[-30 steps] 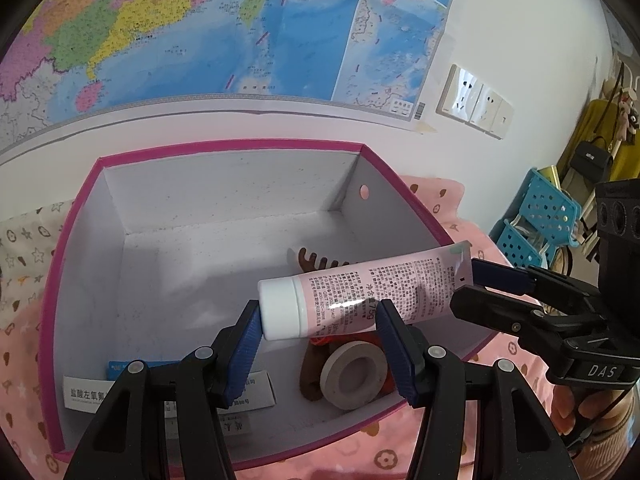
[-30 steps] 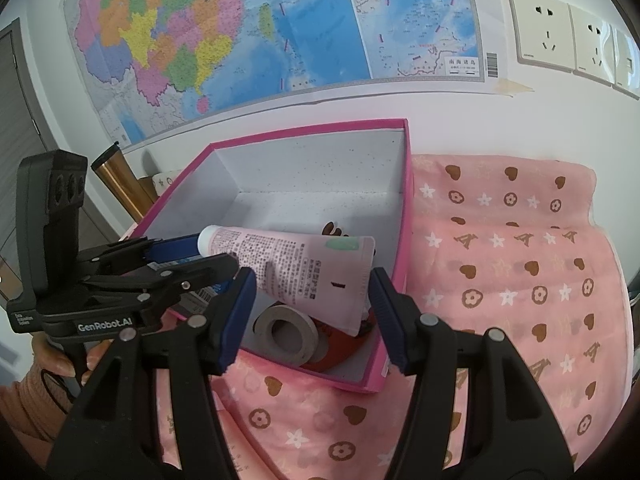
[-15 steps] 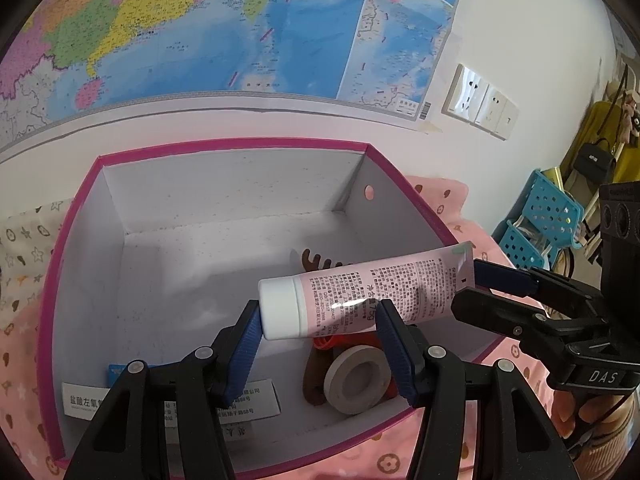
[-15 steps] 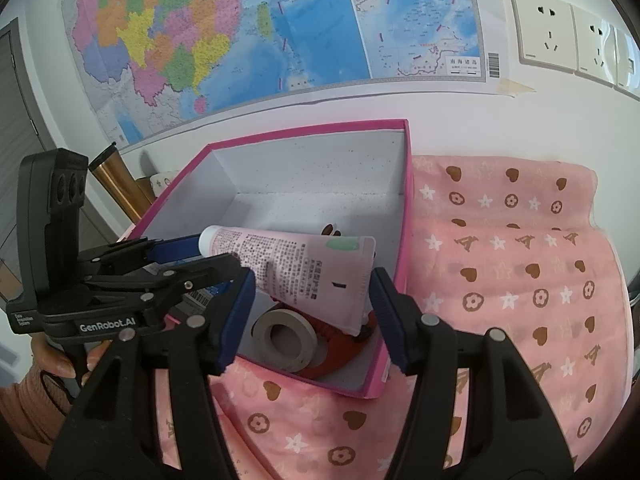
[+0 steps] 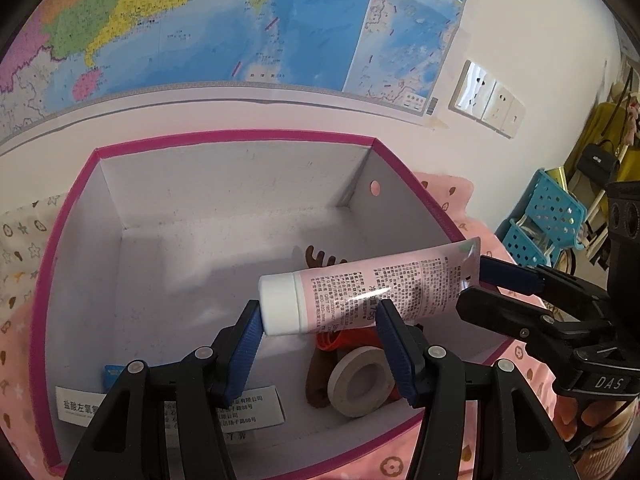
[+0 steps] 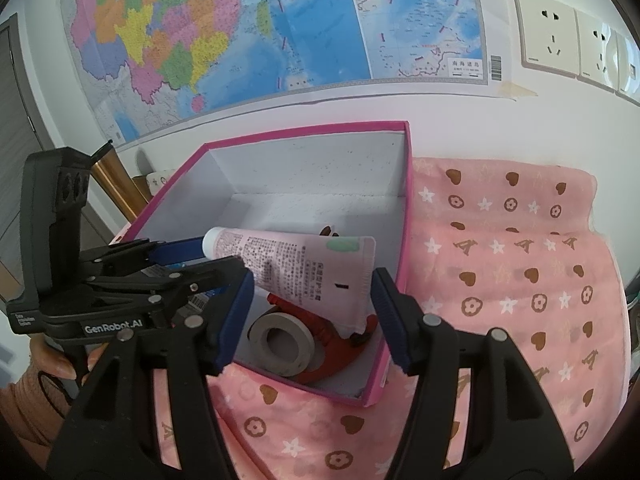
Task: Organize rigid objects
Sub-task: 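Lower the pink-and-white lotion tube into the magenta box and open both grippers, then move both grippers to the peach white-capped tube on the bed and grasp it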
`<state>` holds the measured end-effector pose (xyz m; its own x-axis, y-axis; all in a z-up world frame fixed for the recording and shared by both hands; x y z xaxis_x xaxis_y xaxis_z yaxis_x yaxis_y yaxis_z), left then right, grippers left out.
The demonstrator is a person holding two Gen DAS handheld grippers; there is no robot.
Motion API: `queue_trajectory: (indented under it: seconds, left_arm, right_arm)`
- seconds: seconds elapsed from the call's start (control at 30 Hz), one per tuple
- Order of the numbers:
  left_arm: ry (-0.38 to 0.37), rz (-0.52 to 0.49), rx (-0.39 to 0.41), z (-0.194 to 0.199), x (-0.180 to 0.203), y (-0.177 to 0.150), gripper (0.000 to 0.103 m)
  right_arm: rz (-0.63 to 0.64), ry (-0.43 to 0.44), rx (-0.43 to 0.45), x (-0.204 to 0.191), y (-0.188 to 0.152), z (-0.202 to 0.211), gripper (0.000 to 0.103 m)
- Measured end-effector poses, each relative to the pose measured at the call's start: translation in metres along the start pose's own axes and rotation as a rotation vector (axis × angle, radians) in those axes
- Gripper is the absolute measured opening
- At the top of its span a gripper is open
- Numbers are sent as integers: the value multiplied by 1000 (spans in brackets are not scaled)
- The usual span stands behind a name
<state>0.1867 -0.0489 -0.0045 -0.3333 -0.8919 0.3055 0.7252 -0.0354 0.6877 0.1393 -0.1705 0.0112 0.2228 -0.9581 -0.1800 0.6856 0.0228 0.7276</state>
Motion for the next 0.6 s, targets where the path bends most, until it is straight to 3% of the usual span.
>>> queue_trajectory:
  seconds: [0.23, 0.37, 0.6]
  left_arm:
    - [-3, 10, -10, -4, -2, 2, 58]
    - [-10, 20, -17, -7, -4, 2, 58]
    - [1, 2, 8, -1, 0, -1, 60]
  right_arm:
    - [5, -19, 2, -2, 2, -2, 64]
    - [9, -19, 8, -5, 4, -3, 72]
    - [7, -34, 40, -6, 4, 1, 73]
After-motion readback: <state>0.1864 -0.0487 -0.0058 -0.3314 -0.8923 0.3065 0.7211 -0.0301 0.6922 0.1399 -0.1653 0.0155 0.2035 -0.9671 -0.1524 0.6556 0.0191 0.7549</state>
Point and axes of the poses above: each gripper's, at about its wrist camera, not at the fingertips, and z roughly against the way its jaws point, x to its right, y to its top, the point moved 2 cm from there along -z, roughly the way its jaws point, and after that the axes turned 6 degrees about -y, right-handed, at the moved point
